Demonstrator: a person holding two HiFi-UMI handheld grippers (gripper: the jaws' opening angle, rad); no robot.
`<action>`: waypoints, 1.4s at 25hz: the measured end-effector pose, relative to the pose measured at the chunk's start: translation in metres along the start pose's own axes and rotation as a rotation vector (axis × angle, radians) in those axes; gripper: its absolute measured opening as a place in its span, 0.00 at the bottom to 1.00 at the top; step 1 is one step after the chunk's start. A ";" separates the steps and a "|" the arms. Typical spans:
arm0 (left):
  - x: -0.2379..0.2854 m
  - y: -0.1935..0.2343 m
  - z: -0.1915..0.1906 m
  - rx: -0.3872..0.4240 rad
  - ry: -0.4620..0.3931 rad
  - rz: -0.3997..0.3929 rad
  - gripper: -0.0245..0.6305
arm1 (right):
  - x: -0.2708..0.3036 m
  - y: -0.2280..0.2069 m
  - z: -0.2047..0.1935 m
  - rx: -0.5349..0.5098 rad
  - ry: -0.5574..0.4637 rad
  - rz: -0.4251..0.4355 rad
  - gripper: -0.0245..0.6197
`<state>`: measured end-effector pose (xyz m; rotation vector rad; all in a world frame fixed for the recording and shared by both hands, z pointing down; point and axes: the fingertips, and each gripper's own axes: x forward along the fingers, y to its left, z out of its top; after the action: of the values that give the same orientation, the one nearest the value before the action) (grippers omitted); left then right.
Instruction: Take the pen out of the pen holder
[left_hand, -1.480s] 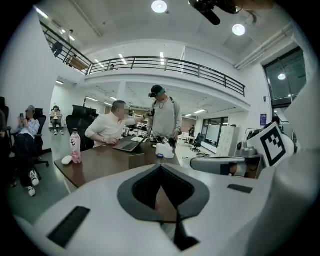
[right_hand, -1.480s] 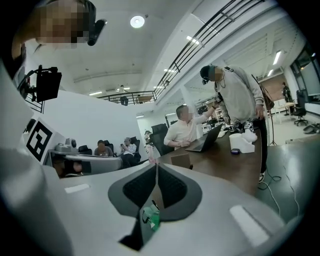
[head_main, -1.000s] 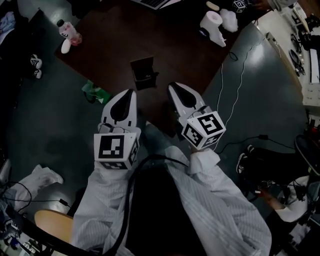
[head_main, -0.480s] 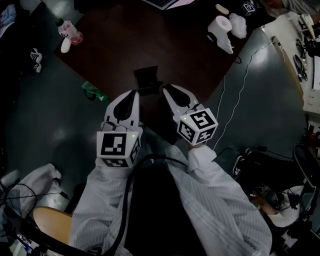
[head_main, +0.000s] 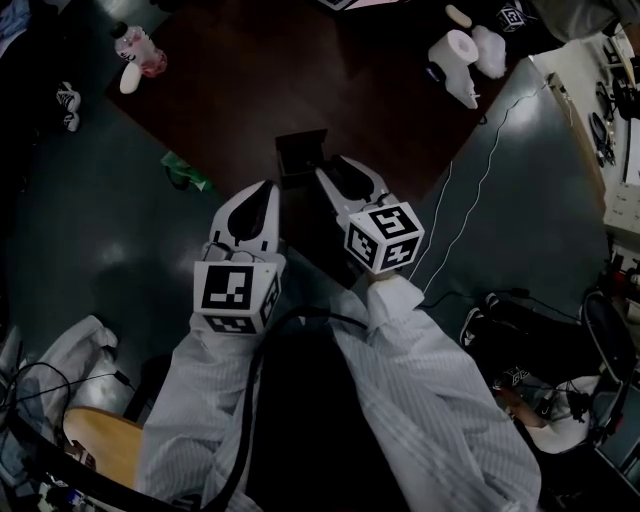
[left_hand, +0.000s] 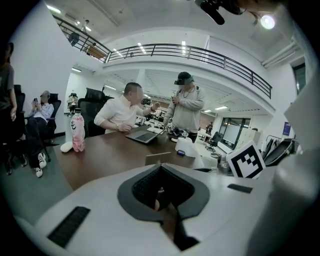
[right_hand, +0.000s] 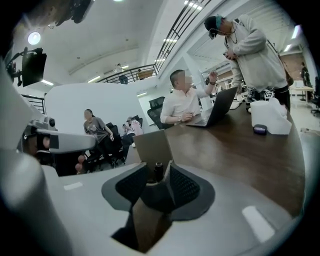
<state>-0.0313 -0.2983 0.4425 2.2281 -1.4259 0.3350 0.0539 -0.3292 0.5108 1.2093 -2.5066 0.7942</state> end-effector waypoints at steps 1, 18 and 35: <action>0.000 0.001 -0.001 -0.001 0.003 0.001 0.04 | 0.003 0.000 -0.002 -0.002 0.007 0.000 0.21; -0.007 0.011 -0.006 -0.010 0.000 0.015 0.04 | 0.009 0.006 0.007 -0.093 -0.022 -0.066 0.11; -0.026 -0.023 0.041 0.079 -0.093 -0.027 0.04 | -0.050 0.055 0.076 -0.139 -0.181 0.043 0.11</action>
<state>-0.0240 -0.2903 0.3898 2.3523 -1.4517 0.2863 0.0432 -0.3127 0.4064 1.2345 -2.6891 0.5305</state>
